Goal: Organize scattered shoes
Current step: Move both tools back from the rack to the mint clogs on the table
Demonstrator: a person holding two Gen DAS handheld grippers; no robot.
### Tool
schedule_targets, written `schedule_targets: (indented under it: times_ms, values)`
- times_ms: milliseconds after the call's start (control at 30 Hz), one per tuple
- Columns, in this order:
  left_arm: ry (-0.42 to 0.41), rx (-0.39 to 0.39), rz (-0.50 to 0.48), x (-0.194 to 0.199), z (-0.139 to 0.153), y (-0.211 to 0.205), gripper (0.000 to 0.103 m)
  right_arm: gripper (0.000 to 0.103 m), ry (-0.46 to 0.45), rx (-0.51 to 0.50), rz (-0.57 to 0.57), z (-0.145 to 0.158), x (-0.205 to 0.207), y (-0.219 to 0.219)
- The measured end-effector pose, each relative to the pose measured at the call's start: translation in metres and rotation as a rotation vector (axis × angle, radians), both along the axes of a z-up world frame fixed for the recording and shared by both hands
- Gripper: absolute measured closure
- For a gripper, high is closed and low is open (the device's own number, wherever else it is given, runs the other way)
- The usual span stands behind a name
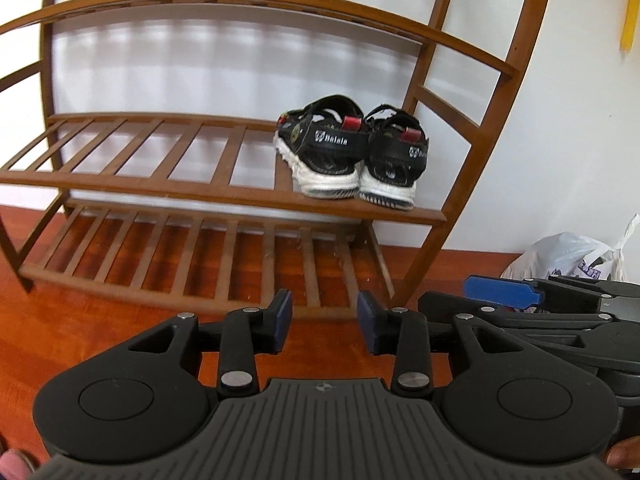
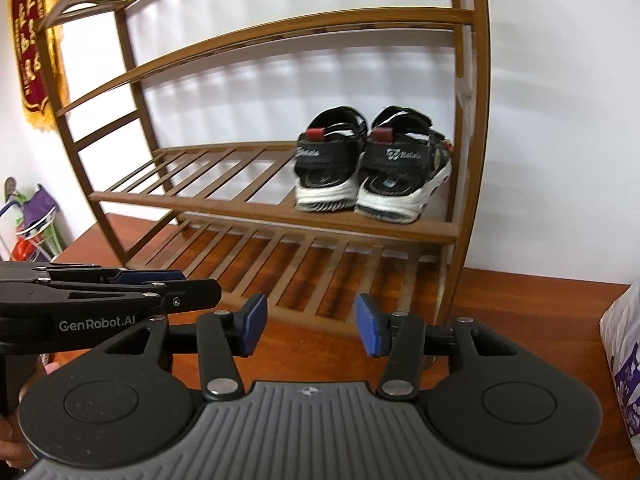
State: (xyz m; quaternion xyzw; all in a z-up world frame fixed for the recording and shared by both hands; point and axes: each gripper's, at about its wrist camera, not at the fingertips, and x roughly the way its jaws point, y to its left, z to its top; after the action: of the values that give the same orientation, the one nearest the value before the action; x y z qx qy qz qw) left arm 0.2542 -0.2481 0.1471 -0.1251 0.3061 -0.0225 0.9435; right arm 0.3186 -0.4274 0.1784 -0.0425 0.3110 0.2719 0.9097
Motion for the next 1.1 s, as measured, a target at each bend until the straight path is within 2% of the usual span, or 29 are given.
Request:
schedule_targets:
  times_ms: [167, 467, 700, 900, 933, 1100]
  values:
    - [0.012, 0.003, -0.001, -0.019, -0.004, -0.001, 0.062, 0.041, 0.017, 0.002, 0.016, -0.002, -0.017, -0.002]
    - [0.036, 0.022, -0.036, -0.050, -0.017, 0.004, 0.053, 0.031, 0.058, -0.001, 0.001, -0.016, -0.046, -0.006]
    - [0.080, 0.036, -0.043, -0.075, -0.038, 0.014, 0.047, 0.027, 0.107, -0.005, -0.041, -0.038, -0.068, -0.011]
    - [0.129, 0.060, -0.056, -0.097, -0.064, 0.019, 0.045, 0.024, 0.128, -0.025, -0.046, -0.059, -0.093, -0.011]
    - [0.140, 0.064, -0.057, -0.101, -0.069, 0.020, 0.045, 0.022, 0.129, -0.027, -0.046, -0.060, -0.094, -0.011]
    - [0.178, 0.094, -0.072, -0.122, -0.096, 0.022, 0.045, 0.021, 0.156, -0.070, -0.033, -0.087, -0.120, -0.010]
